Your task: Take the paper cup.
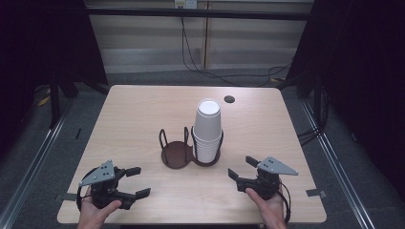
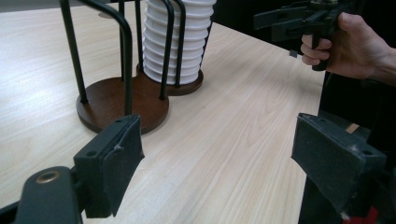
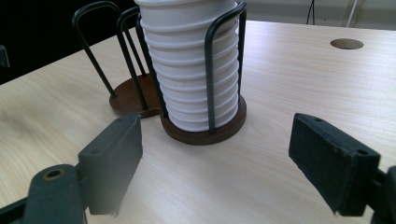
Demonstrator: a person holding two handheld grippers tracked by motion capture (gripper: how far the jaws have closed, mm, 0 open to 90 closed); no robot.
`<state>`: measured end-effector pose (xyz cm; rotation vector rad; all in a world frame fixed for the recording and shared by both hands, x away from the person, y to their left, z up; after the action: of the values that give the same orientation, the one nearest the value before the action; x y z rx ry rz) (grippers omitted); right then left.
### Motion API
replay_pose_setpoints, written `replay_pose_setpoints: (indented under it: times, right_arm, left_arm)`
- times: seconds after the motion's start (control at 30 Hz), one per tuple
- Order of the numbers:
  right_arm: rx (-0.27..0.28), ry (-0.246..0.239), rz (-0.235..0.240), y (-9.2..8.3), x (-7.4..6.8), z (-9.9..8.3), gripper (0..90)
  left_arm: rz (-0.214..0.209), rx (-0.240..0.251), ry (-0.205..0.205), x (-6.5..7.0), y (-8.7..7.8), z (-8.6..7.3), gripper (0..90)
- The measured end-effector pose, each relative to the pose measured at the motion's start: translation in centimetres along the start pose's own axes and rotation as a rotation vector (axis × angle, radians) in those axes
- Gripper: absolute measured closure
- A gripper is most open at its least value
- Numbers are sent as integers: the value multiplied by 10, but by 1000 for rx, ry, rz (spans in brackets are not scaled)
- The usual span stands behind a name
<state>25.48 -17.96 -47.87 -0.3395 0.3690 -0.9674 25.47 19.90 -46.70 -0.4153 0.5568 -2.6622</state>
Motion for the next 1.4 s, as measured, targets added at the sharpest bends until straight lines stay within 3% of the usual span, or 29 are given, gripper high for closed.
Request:
replay_pose_setpoints:
  times: [0.2, 0.67, 0.87, 0.93, 1.0, 1.17, 1.3, 1.37, 1.4]
  right_arm:
    - [-11, 12, 11, 0, 3, 1, 168]
    - [-25, 7, 22, -10, 10, 12, 174]
    - [-23, -15, 31, -9, 5, 23, 176]
    - [-10, -18, 35, -8, 3, 26, 231]
    - [10, -37, 37, -7, -1, 30, 225]
    - [-36, -32, 61, -3, -4, 36, 217]
    - [-58, -32, 70, -1, -4, 43, 215]
    - [-60, -35, 74, -1, -3, 48, 216]
    - [-64, -34, 78, -1, -3, 48, 215]
  left_arm:
    - [32, 10, -3, -4, 1, 2, 162]
    - [47, 17, -17, -12, -3, 2, 164]
    - [34, 17, -42, -9, -3, 0, 177]
    - [31, 6, -35, -9, -2, 1, 178]
    - [38, 5, -29, -10, -1, 1, 178]
    - [27, 4, -35, -8, 0, 0, 178]
    - [40, -11, -11, -5, 2, 0, 178]
    - [9, -2, -32, -3, 4, 0, 178]
    - [15, -7, -31, -4, 5, -1, 178]
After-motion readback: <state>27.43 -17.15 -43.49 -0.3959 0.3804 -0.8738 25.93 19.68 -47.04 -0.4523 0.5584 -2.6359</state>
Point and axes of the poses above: each handheld gripper's, and its own axes: y roughly forward along the jaws, z roughly out of its top, x roughly to its right, the point moved 5 cm from there along y, roughly forward along the jaws, and after that the axes turned 4 degrees about -x, right-handed, at the moved point
